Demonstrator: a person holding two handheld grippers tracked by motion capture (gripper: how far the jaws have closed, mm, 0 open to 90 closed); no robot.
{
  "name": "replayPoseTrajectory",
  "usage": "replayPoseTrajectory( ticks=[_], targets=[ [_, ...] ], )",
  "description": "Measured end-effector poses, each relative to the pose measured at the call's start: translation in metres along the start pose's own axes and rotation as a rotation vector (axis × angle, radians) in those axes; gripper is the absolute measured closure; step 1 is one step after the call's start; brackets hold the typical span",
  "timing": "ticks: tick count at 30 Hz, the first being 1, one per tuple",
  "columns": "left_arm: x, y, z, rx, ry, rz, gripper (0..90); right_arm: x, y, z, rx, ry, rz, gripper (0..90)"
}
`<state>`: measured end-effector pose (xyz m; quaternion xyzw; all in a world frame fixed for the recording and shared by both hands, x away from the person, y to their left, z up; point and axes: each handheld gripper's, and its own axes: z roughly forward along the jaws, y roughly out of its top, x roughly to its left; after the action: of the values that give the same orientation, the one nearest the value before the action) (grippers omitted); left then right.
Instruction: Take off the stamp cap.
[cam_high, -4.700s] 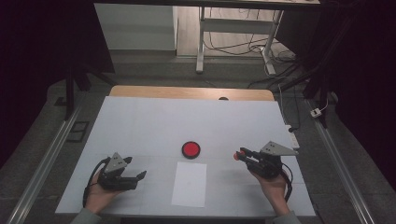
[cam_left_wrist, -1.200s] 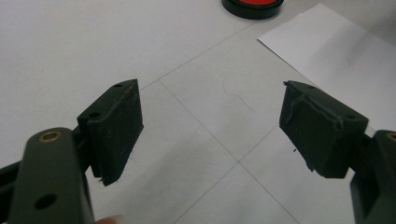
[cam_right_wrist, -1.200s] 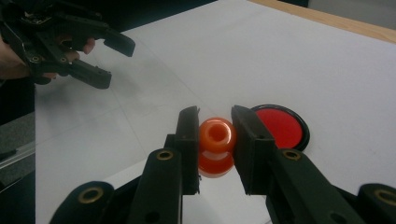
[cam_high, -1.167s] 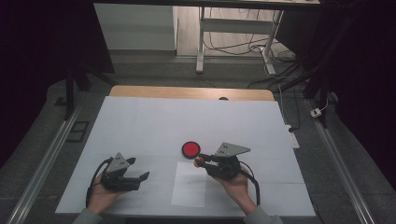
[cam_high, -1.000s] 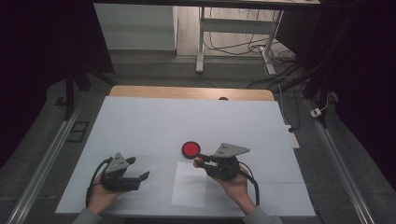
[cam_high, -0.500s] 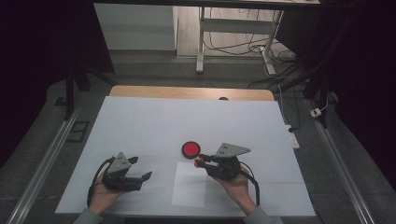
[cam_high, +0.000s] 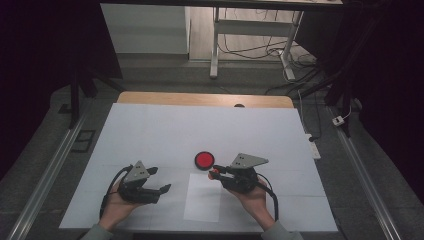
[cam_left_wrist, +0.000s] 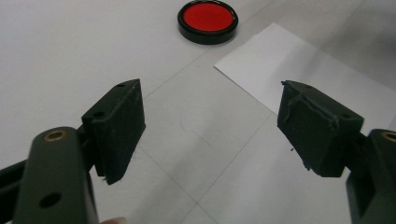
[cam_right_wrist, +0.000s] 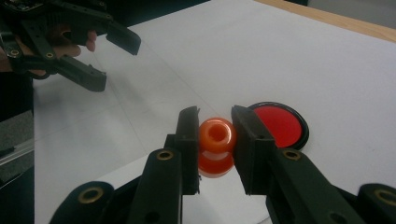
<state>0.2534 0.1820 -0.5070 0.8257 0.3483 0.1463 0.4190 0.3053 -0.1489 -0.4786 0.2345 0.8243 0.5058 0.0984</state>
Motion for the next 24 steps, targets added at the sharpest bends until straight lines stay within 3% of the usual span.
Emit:
replayPoseTrajectory(
  ticks=[24],
  targets=[
    [-0.023, 0.033, 0.04, 0.039, -0.064, 0.112, 23.3, 0.0, -0.001, 0.001, 0.008, 0.002, 0.0, 71.7]
  ],
)
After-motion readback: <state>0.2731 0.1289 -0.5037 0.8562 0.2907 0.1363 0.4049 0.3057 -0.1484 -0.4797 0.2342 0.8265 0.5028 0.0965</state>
